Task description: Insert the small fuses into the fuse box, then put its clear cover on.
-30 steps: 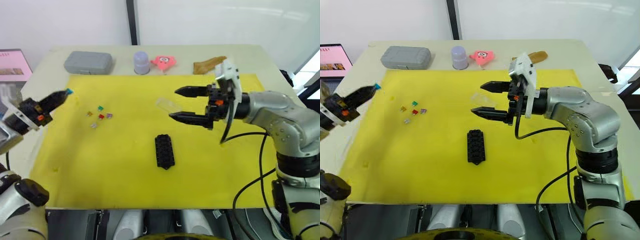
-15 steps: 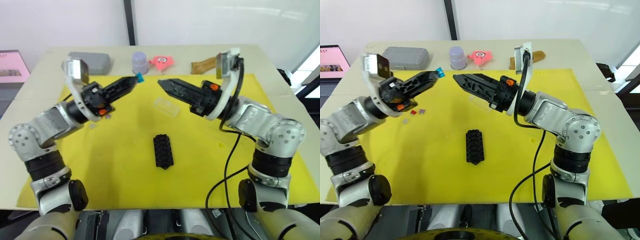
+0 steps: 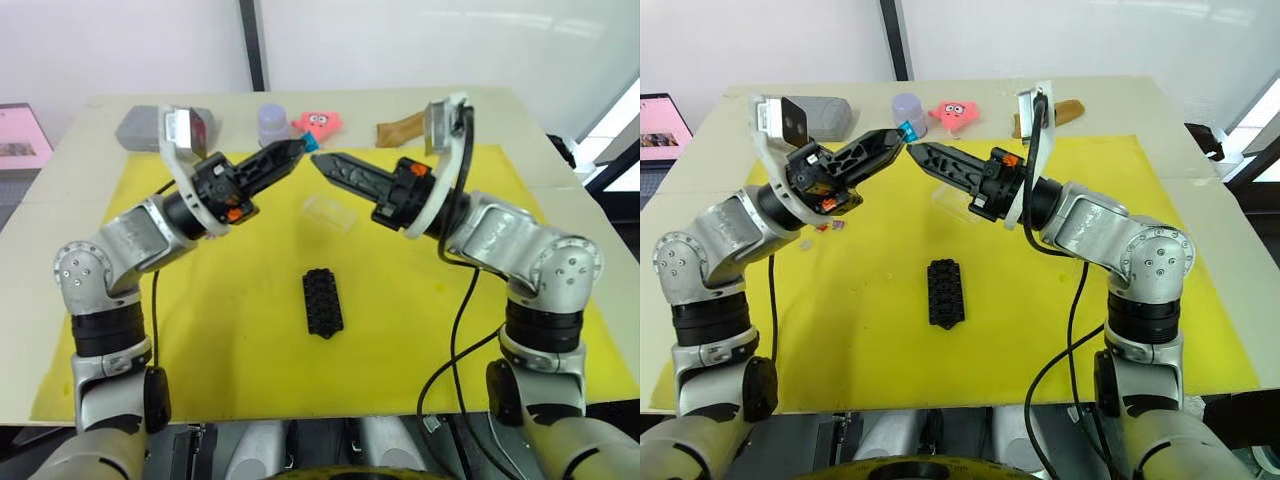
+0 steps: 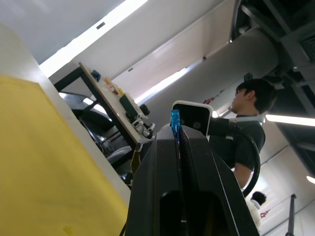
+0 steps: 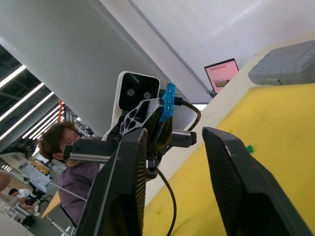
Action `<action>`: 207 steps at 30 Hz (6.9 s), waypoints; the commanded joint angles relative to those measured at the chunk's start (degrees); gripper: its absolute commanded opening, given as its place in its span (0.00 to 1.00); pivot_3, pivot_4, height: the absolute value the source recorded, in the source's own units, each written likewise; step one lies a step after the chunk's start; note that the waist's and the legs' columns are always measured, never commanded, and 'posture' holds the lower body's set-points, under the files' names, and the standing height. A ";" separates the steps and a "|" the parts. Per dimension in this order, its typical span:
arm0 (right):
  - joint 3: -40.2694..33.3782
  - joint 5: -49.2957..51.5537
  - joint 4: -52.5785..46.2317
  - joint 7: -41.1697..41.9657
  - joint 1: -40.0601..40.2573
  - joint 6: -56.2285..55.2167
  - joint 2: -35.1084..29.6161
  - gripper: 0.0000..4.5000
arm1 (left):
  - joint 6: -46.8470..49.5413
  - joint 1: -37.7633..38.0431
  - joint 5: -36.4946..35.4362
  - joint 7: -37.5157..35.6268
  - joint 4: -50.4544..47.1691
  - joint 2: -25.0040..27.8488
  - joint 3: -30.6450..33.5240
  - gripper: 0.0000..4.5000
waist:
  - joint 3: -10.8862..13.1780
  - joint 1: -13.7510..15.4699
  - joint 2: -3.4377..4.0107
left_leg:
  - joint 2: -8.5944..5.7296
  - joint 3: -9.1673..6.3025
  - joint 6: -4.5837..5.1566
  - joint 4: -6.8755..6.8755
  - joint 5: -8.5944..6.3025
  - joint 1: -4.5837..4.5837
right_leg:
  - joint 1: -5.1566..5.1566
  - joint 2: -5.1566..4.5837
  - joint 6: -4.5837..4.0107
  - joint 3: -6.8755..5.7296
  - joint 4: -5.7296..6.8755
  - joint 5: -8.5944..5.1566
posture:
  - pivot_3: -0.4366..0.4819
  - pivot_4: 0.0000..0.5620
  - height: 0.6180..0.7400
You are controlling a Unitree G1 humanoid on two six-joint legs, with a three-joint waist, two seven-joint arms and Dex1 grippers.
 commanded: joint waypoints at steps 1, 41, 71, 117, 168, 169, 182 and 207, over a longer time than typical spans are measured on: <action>-0.33 3.24 -0.98 -0.38 -1.36 -2.47 -0.74 0.47 | -1.24 0.53 -1.22 -1.53 -2.63 1.12 -0.63 0.00 | 0.00 0.06 0.00 | 0.00 0.00 0.00 0.00 0.00 0.00 | -0.01 0.00 0.00 0.00 0.00 0.00 | 0.48 0.27 1.00; 5.06 -8.33 -10.21 24.33 -0.28 5.20 -27.84 0.00 | -20.22 13.78 58.79 -64.66 -16.74 36.53 -21.59 0.76 | 0.28 1.75 0.46 | 0.06 0.04 0.11 -0.11 -0.05 -0.04 | 0.22 0.01 -0.03 0.01 -0.48 -0.02 | 0.48 0.27 1.00; 31.50 -68.72 -18.50 60.13 5.46 -12.85 -30.17 0.00 | -44.66 17.55 93.38 -66.47 -14.38 21.11 -32.44 1.00 | 0.35 2.44 0.39 | 0.12 0.05 0.31 -0.04 -0.18 -0.13 | 0.26 0.00 -0.01 0.00 -0.68 0.00 | 0.48 0.27 1.00; 30.88 -74.22 -20.95 64.01 6.92 -9.51 -27.98 0.00 | -45.24 17.42 96.65 -65.26 -15.86 18.04 -33.85 1.00 | 0.34 2.40 0.38 | 0.11 0.05 0.31 -0.03 -0.17 -0.07 | 0.31 0.00 0.00 -0.02 -0.64 0.00 | 0.48 0.27 1.00; 19.16 -68.68 -13.27 65.25 23.33 -25.19 -18.62 0.01 | -45.64 15.88 95.87 -66.80 -13.10 16.34 -32.72 1.00 | 0.33 2.35 0.35 | 0.10 0.03 0.31 -0.01 -0.17 -0.01 | 0.36 0.01 0.00 -0.05 -0.57 0.00 | 0.48 0.27 1.00; 19.86 -69.96 -12.66 65.25 23.94 -26.53 -18.67 0.01 | -45.61 15.86 95.85 -66.73 -13.19 16.34 -32.63 1.00 | 0.33 2.35 0.35 | 0.10 0.03 0.30 0.00 -0.17 0.00 | 0.36 0.01 0.00 -0.05 -0.56 0.00 | 0.48 0.27 1.00; 26.20 -79.68 -7.83 64.51 24.63 -29.62 -20.78 0.01 | -45.28 15.88 96.03 -65.92 -13.57 16.54 -32.47 1.00 | 0.32 2.38 0.35 | 0.10 0.03 0.30 0.01 -0.17 0.03 | 0.39 0.01 0.00 -0.05 -0.56 0.00 | 0.48 0.27 1.00; -11.42 -57.14 -10.38 57.64 31.15 -14.89 -27.62 0.29 | -29.27 25.68 77.76 -55.14 -16.27 15.56 -8.90 1.00 | 0.31 2.54 0.34 | 0.11 0.01 0.31 0.01 -0.18 0.06 | 0.46 0.01 0.00 -0.05 -0.57 0.00 | 0.48 0.27 1.00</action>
